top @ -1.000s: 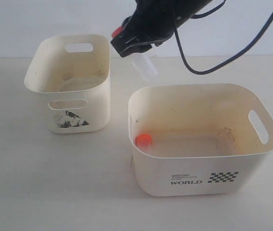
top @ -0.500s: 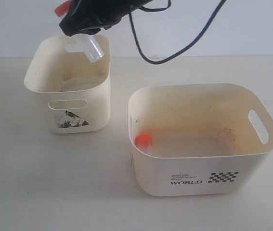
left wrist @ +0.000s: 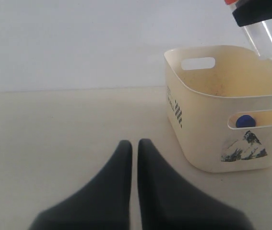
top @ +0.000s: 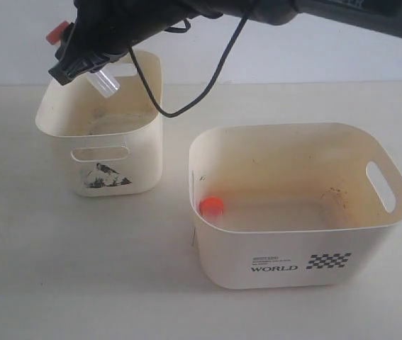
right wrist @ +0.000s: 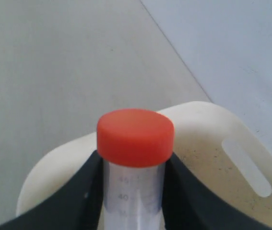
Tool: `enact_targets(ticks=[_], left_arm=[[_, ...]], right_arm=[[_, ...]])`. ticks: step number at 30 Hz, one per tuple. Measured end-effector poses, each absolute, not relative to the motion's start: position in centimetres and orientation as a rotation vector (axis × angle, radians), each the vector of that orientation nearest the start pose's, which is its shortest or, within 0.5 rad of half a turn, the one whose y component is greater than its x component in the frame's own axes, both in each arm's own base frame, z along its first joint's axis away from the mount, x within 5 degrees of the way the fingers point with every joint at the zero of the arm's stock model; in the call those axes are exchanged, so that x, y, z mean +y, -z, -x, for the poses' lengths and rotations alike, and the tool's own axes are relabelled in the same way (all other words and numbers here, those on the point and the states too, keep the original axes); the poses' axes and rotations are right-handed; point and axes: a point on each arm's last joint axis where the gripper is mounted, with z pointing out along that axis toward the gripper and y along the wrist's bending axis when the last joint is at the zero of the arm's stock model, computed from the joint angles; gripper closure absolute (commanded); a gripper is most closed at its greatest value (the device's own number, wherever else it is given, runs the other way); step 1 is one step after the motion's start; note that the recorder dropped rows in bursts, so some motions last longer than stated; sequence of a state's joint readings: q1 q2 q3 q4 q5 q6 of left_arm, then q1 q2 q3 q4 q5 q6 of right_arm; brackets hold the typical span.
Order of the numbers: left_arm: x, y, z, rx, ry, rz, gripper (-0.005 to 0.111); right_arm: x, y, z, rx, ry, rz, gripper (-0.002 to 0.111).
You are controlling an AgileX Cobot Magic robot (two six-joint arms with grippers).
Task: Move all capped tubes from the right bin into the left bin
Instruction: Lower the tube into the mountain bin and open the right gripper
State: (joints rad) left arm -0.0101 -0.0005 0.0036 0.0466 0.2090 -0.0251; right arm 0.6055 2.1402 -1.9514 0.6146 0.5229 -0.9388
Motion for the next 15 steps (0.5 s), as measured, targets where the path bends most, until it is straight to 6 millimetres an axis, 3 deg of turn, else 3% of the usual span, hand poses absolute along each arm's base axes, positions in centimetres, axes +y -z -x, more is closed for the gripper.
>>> enact_targets(ticks=[4,7,9,12,15], left_arm=[[0.0,-19.3,-5.6,1.695,-0.016,-0.019,0.102],[0.0,-19.3,-5.6,1.695,-0.016,-0.019,0.102],[0.0,-19.3,-5.6,1.695,-0.016,-0.019,0.102],[0.0,-19.3,-5.6,1.695,-0.016,-0.019,0.102],[0.0,-19.3,-5.6,1.695,-0.016,-0.019,0.102]], right_arm=[[31.5,-28.2,-41.1,1.78,-0.421,1.148,0.081],[31.6,-27.7,-41.3,1.788,-0.415,1.143,0.044],[31.6,-27.6,-41.3,1.792,-0.416,1.139,0.032],[31.7,-27.7,-41.3,1.797,-0.417,1.105,0.045],[32.0,-27.7,-41.2,1.816,-0.43,1.078,0.075]])
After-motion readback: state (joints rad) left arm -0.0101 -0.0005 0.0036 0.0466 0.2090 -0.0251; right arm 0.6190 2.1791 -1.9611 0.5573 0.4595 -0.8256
